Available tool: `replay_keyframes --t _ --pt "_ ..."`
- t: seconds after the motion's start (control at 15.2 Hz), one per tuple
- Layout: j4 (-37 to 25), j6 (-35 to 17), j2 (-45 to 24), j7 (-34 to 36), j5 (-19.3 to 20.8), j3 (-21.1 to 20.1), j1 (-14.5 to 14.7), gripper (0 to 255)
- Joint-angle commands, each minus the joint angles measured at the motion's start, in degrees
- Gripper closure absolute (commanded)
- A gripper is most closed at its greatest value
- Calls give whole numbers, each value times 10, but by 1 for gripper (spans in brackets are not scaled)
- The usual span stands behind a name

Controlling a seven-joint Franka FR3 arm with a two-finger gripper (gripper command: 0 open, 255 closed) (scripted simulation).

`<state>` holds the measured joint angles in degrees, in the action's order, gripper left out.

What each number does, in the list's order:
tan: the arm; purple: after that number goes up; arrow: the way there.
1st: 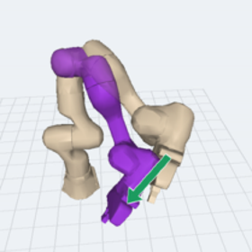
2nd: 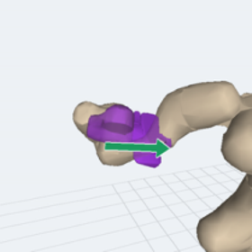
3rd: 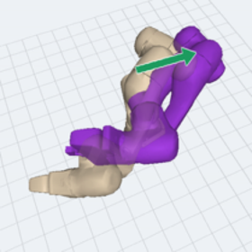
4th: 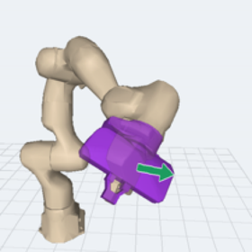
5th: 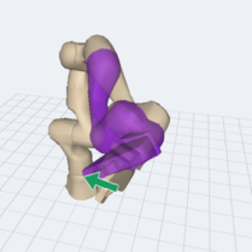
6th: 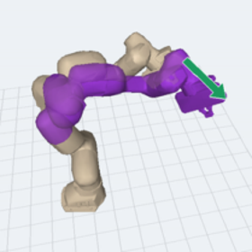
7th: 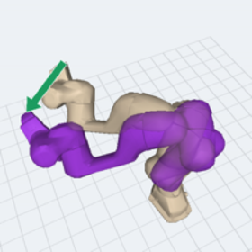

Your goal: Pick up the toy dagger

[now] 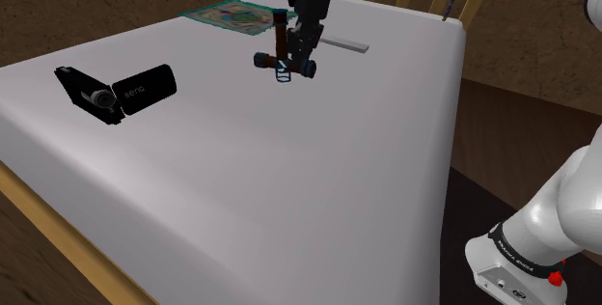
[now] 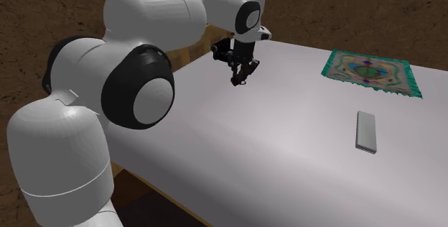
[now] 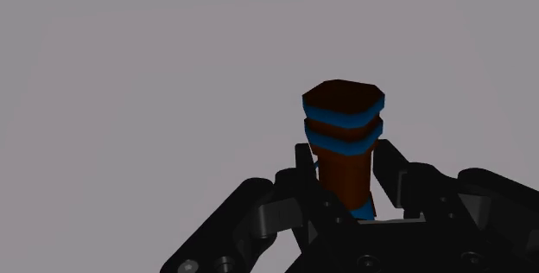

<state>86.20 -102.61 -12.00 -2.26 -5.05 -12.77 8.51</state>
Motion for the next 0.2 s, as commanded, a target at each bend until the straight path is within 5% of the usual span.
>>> replay_keyframes --t 0.0,0.13 --pt "-16 16 0 3 1 -1 1 255" --pt "-17 17 0 4 1 -1 1 255"
